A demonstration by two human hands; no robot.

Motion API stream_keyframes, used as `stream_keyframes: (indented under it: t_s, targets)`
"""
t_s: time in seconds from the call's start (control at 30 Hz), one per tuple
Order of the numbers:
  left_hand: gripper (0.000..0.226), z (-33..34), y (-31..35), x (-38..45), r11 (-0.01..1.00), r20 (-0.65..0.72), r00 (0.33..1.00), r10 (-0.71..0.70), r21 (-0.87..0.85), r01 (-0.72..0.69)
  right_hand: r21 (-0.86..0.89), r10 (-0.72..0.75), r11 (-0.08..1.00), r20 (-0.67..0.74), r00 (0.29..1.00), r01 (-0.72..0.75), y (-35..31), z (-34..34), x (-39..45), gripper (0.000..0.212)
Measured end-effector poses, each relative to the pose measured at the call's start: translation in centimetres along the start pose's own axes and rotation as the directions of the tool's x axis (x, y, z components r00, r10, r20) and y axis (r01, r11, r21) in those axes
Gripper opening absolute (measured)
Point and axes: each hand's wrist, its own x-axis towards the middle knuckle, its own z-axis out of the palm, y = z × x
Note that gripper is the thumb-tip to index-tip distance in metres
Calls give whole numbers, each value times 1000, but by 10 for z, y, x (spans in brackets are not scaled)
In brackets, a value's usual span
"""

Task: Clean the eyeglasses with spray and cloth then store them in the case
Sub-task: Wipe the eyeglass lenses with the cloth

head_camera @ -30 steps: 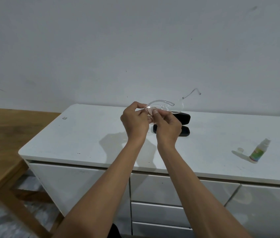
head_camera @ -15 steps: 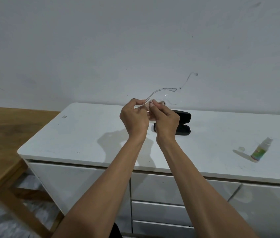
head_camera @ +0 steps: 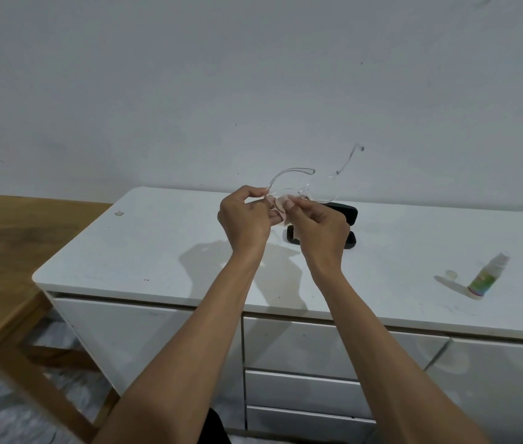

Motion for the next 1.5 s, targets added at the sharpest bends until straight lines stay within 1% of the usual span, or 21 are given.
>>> stream_keyframes:
  t_s: [0.07,0.13,0.2,0.3,0.47,0.57,0.67,0.73,0.83,0.87,0.97,1.1,1.2,1.3,1.33,1.4,1.5]
  targets:
    - [14,1,1,0,1000,-18,1000,0,6,0,-67,11,998,18,1000,-10,-2,0,2,14]
    - [17,1,-1,-1,1000,-35,999,0,27,1,-174,28,984,30,999,-23,-5,0,5,14]
    - [17,0,-3,-1,999,-50,999,8,53,-5,-250,76,966,40,996,-63,-7,0,7,12]
    - [17,-2,-9,-2,995,-72,997,21,98,-14,-288,161,948,65,985,-136,-9,2,8,14]
    - [19,-4,-17,-3,988,-95,995,26,156,-11,-311,258,923,62,964,-227,-8,6,7,18]
    - [23,-5,-21,-4,983,-98,995,26,185,-7,-308,316,911,93,944,-275,-8,6,7,11]
    - [22,-9,-24,-2,978,-107,994,25,211,-2,-283,329,917,137,934,-281,-8,4,6,11]
    - [21,-10,-23,-2,979,-106,994,20,202,2,-223,296,939,139,945,-262,-7,5,4,10]
    - [17,-8,-20,-1,991,-82,997,3,137,9,-110,210,973,81,974,-201,-3,9,-1,12]
    - [16,-7,-18,-2,991,-79,997,4,130,7,-85,203,976,50,978,-198,-3,11,-2,11]
    - [16,-4,-16,-1,989,-81,997,4,145,8,-3,218,976,-10,976,-218,-2,18,-3,11]
    - [20,-1,-11,-2,993,-56,998,-11,116,18,96,232,970,-88,969,-224,-3,25,-2,18]
    - [17,2,-9,-5,994,-39,999,0,109,4,259,285,934,-133,949,-244,-5,30,-1,16]
    - [15,5,-7,-7,998,-24,1000,-11,56,13,392,316,887,-132,940,-243,-6,34,0,15]
    - [15,6,-6,-7,999,-21,1000,-10,43,11,397,303,888,-127,944,-231,-6,35,1,16]
    - [13,5,-5,-5,999,-32,999,-10,31,11,334,245,921,-92,965,-202,-5,33,1,13]
    - [14,-2,-4,1,998,-59,998,-39,38,41,144,129,980,52,990,-135,-4,24,2,5]
